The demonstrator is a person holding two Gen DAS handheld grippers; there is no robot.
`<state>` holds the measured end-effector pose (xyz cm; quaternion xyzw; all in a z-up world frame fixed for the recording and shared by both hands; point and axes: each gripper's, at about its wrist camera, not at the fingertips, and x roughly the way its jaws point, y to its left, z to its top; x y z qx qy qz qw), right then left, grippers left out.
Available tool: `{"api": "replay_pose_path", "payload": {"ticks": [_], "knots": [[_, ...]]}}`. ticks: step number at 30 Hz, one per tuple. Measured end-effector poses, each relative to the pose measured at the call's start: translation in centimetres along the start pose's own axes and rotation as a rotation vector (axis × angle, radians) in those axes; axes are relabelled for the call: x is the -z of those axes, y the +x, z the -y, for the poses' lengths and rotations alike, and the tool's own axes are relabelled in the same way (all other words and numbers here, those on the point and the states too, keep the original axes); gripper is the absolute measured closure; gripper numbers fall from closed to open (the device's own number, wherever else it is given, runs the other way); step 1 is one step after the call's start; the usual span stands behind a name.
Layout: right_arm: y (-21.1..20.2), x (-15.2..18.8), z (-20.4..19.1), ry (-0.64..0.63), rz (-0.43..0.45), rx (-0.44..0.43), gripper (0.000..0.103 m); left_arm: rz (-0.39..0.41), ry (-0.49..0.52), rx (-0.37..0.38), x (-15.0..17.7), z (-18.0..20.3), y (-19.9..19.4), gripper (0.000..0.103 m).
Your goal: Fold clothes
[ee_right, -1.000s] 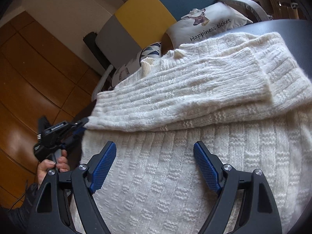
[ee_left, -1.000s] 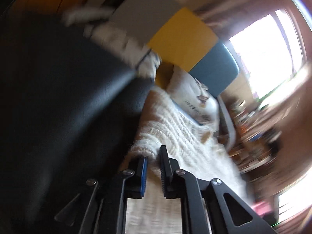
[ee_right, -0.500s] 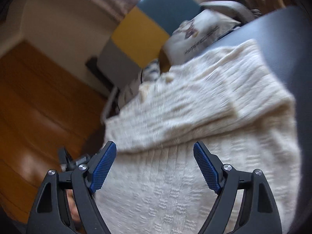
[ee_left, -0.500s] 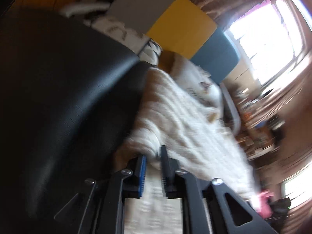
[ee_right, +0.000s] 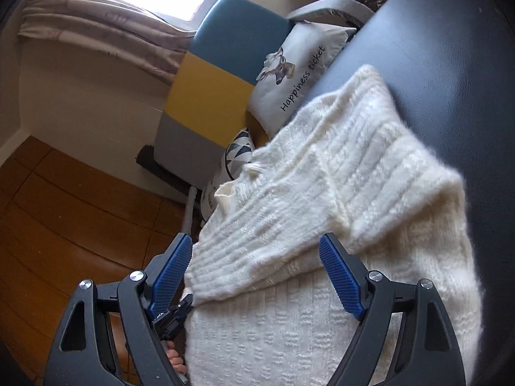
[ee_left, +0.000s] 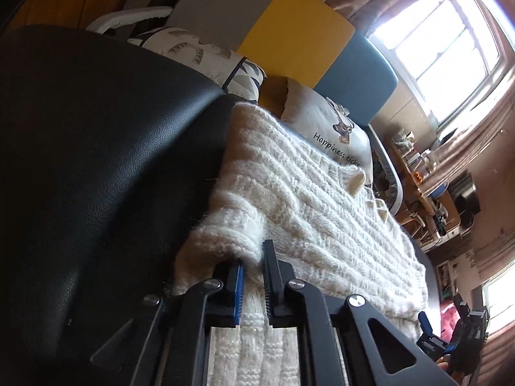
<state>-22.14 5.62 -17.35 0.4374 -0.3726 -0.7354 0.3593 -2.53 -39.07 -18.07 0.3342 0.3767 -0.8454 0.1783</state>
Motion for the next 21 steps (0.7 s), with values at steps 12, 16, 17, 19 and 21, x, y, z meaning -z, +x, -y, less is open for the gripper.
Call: {"api": "replay_pose_path", "payload": {"ticks": [12,16,17,19,21], "knots": [[2.8,0.2,-0.1,-0.008,-0.003,0.199,0.103,-0.027,-0.015,0.023,-0.1,-0.4,0.2,0.092],[3.1,0.3,0.5,0.017,0.004,0.213,0.103,-0.028,-0.01,0.029,-0.1,-0.5,0.2,0.092],[3.1,0.3,0.6,0.026,0.01,0.211,0.103,-0.028,-0.012,0.032,-0.1,-0.5,0.2,0.092],[2.9,0.0,0.3,0.016,0.022,0.215,0.103,-0.029,-0.018,0.039,-0.1,-0.7,0.2,0.092],[2.5,-0.3,0.1,0.025,0.033,0.196,0.099,-0.029,-0.025,0.046,-0.1,-0.8,0.2,0.092]]}}
